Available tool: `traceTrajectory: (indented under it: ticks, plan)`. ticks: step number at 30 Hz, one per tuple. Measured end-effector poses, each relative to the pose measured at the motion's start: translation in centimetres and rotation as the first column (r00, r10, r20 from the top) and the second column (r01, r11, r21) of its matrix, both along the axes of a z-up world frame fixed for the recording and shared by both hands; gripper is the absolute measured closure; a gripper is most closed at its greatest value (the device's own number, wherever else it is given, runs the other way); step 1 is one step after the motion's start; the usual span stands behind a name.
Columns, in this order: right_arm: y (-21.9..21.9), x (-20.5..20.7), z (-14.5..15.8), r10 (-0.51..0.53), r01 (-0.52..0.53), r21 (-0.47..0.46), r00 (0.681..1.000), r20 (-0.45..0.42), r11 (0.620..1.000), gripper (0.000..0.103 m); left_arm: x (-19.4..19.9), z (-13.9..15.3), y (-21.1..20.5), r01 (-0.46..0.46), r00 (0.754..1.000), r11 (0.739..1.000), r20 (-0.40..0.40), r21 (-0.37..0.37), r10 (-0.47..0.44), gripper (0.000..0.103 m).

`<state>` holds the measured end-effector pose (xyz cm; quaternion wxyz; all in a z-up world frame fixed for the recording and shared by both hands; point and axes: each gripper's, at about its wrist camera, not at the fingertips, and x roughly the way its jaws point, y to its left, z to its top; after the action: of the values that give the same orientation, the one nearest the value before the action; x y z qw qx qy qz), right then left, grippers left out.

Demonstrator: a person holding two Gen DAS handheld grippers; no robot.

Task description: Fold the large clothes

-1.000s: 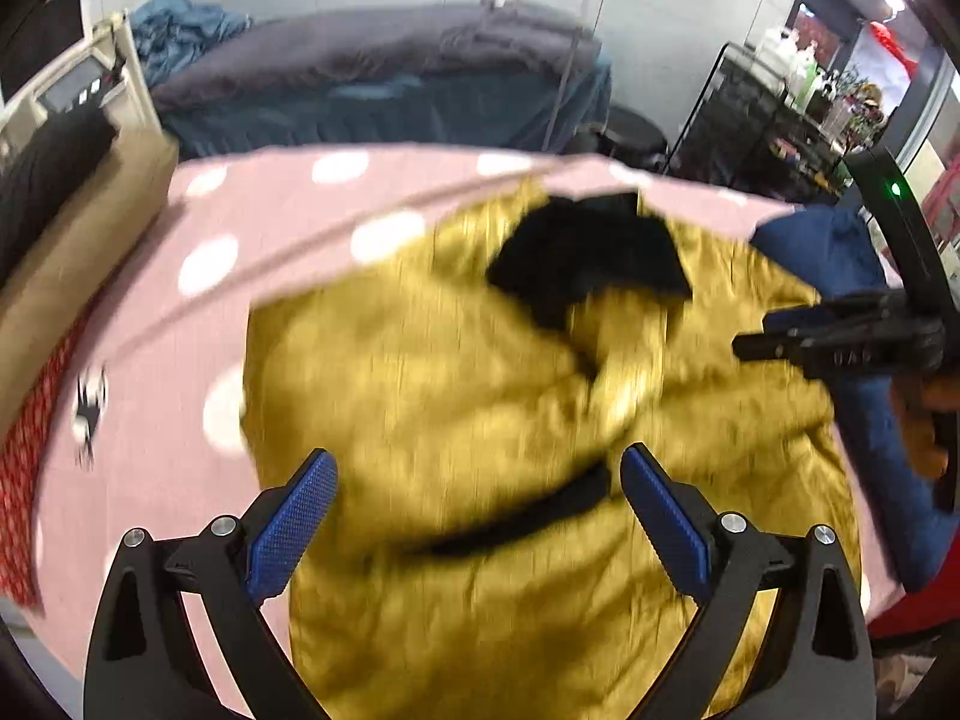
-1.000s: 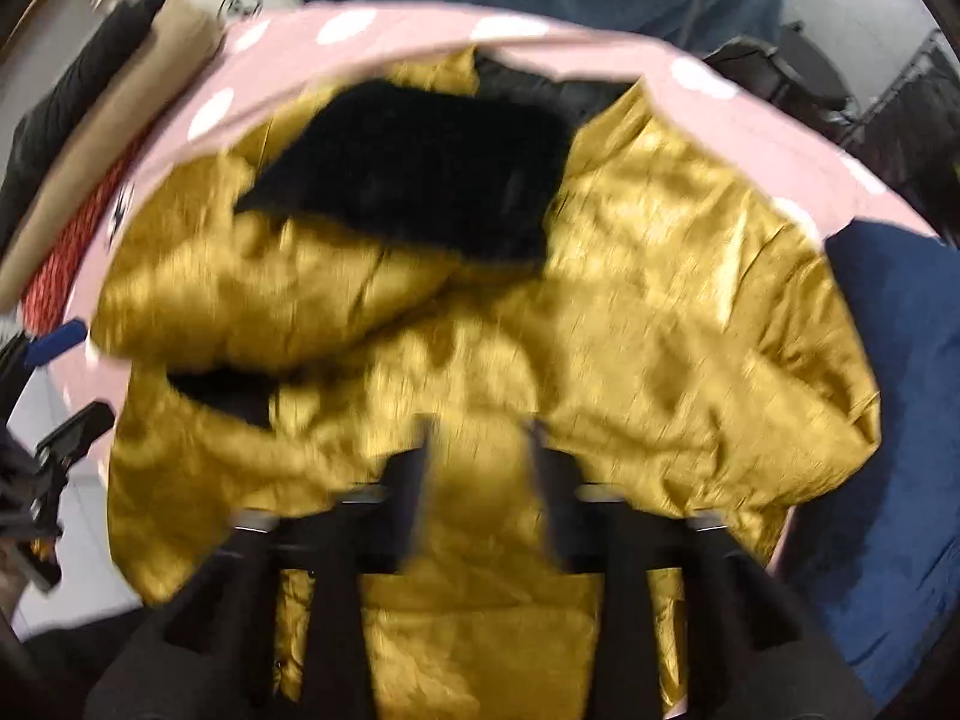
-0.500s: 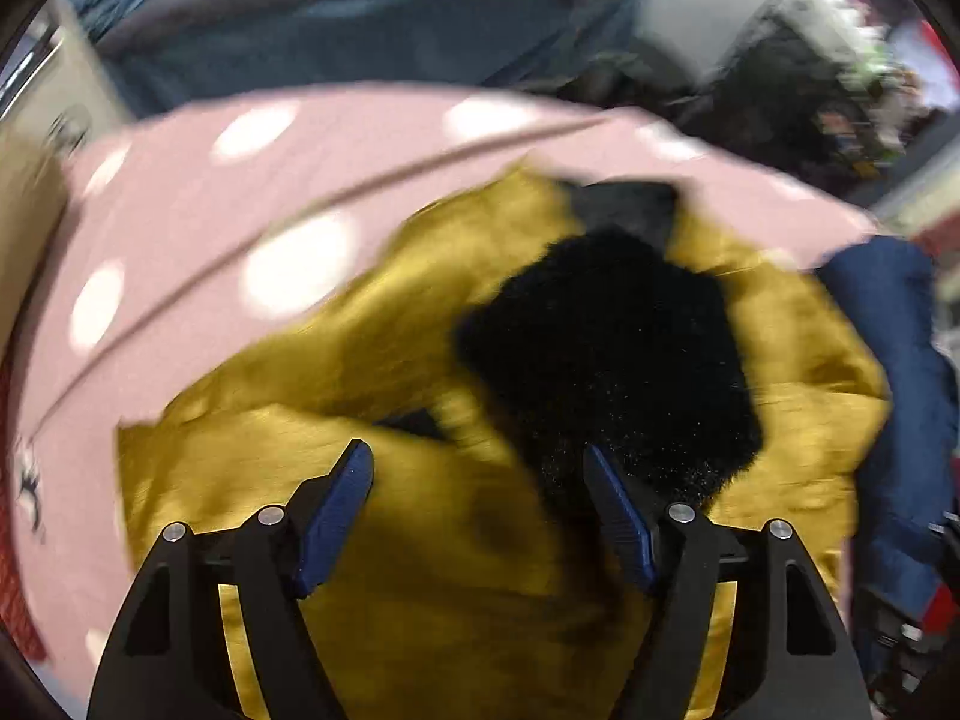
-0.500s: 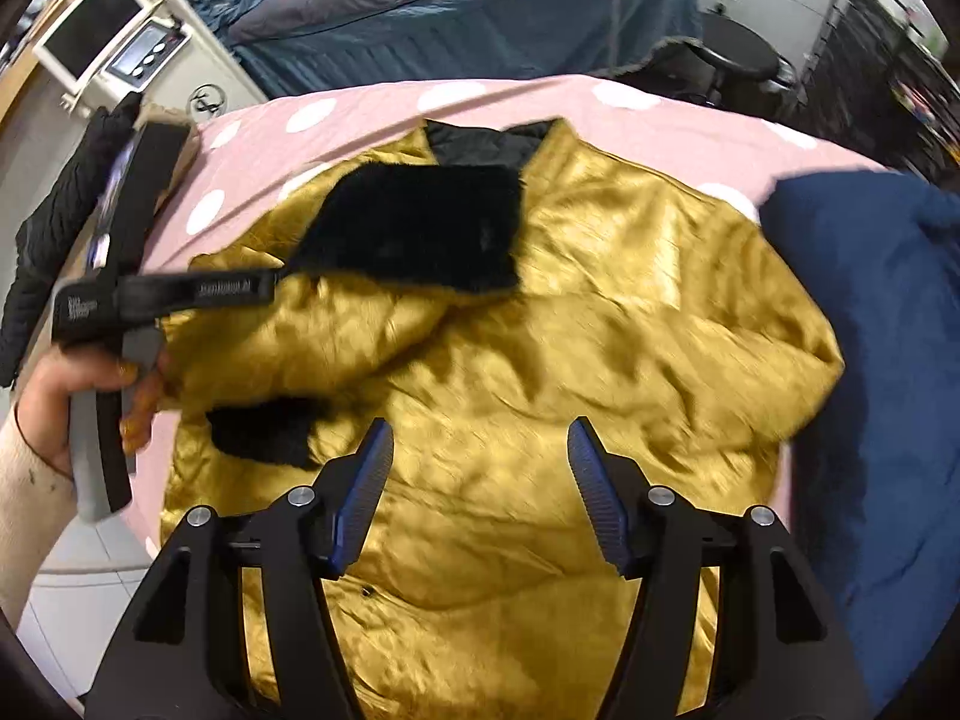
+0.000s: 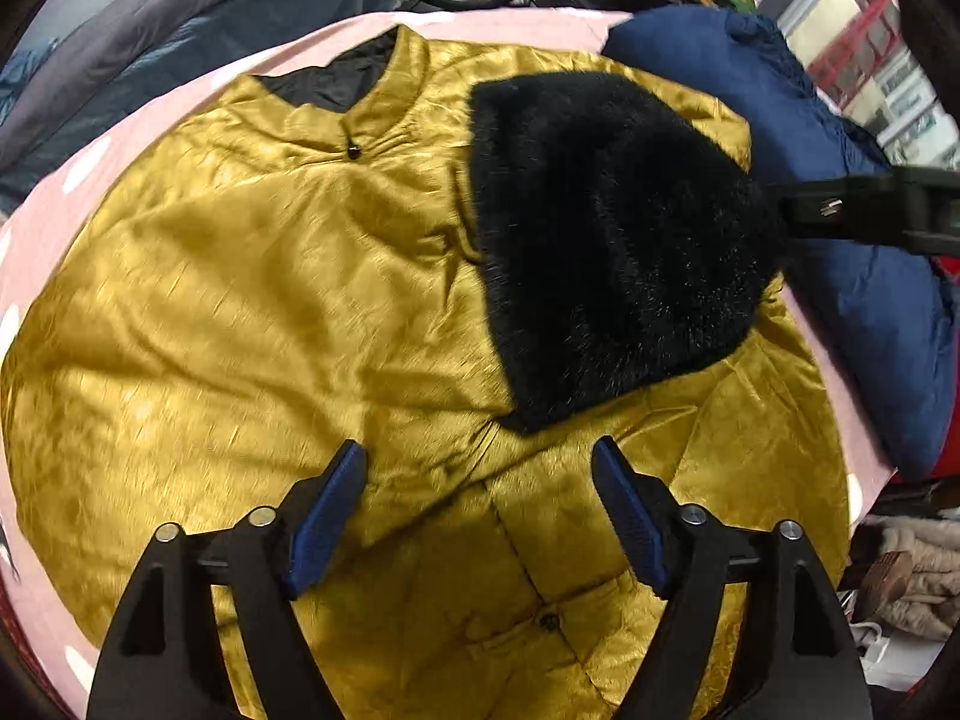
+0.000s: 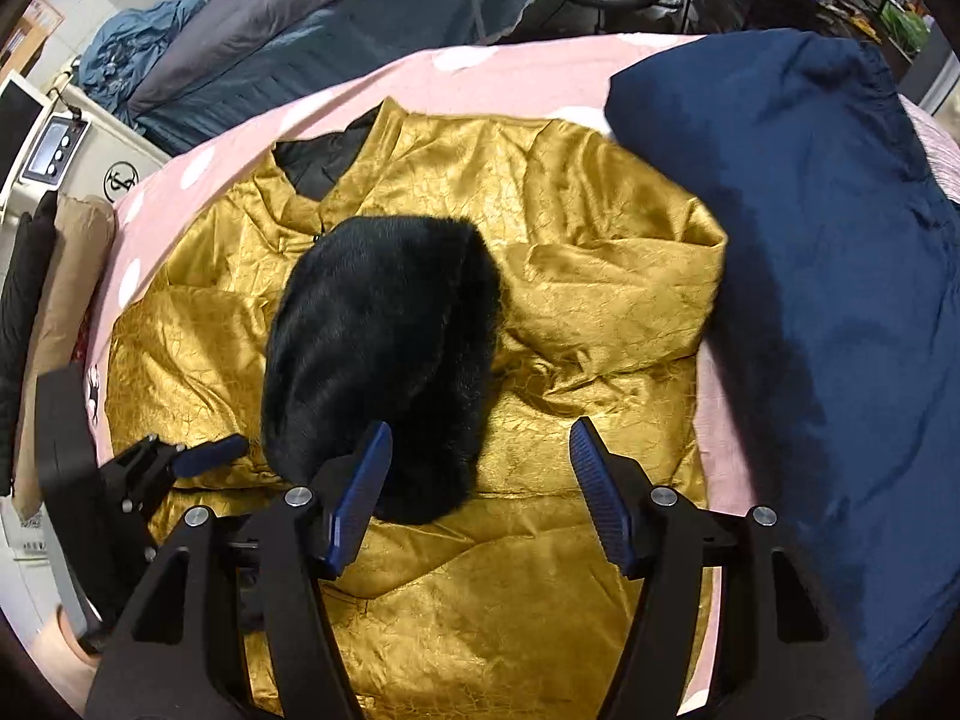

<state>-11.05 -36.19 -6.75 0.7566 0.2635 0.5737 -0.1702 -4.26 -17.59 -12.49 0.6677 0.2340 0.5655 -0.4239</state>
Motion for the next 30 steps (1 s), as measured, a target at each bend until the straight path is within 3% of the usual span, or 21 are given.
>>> traceTrajectory:
  ticks: [8,12,15,18,21,25,26,27,30]
  plan:
    - [0.8,1.7,-0.1,-0.041,0.039,0.04,0.998,0.041,0.998,0.041,0.1,0.8,5.8,-0.107,0.994,0.994,-0.006,-0.022,0.107,0.021]
    - [0.0,1.2,1.5,-0.186,0.19,-0.021,0.977,0.105,0.982,0.041,0.5,0.6,9.3,-0.205,0.979,0.979,-0.023,-0.014,0.205,0.021]
    - [-0.7,0.5,1.8,-0.272,0.271,0.022,0.952,0.141,0.962,0.036,1.2,0.4,12.5,-0.302,0.953,0.953,-0.039,-0.008,0.302,0.021]
    - [0.2,1.3,0.9,-0.211,0.198,0.104,0.968,0.133,0.975,0.036,1.8,0.3,15.6,-0.382,0.924,0.924,-0.039,0.009,0.382,0.021]
    - [2.0,2.2,-0.2,-0.109,0.099,0.102,0.99,0.095,0.99,0.036,2.4,-0.1,18.3,-0.432,0.901,0.901,-0.015,0.043,0.433,0.021]
    - [4.4,3.3,-3.3,0.001,0.001,0.105,1.0,-0.026,0.994,0.035,3.5,-0.2,20.7,-0.498,0.867,0.865,0.002,0.067,0.499,0.021]
    - [5.0,3.5,-3.4,0.029,-0.026,0.076,0.999,-0.03,0.997,0.045,4.0,0.0,21.4,-0.516,0.856,0.854,0.003,0.067,0.517,0.021]
    - [5.6,3.8,-3.2,0.056,-0.055,0.042,0.998,-0.034,0.998,0.062,4.4,0.2,21.9,-0.537,0.843,0.842,0.007,0.06,0.537,0.021]
    - [7.3,5.1,-0.5,0.159,-0.158,-0.018,0.987,0.032,0.987,0.078,5.3,0.8,22.7,-0.579,0.815,0.814,0.02,0.041,0.579,0.021]
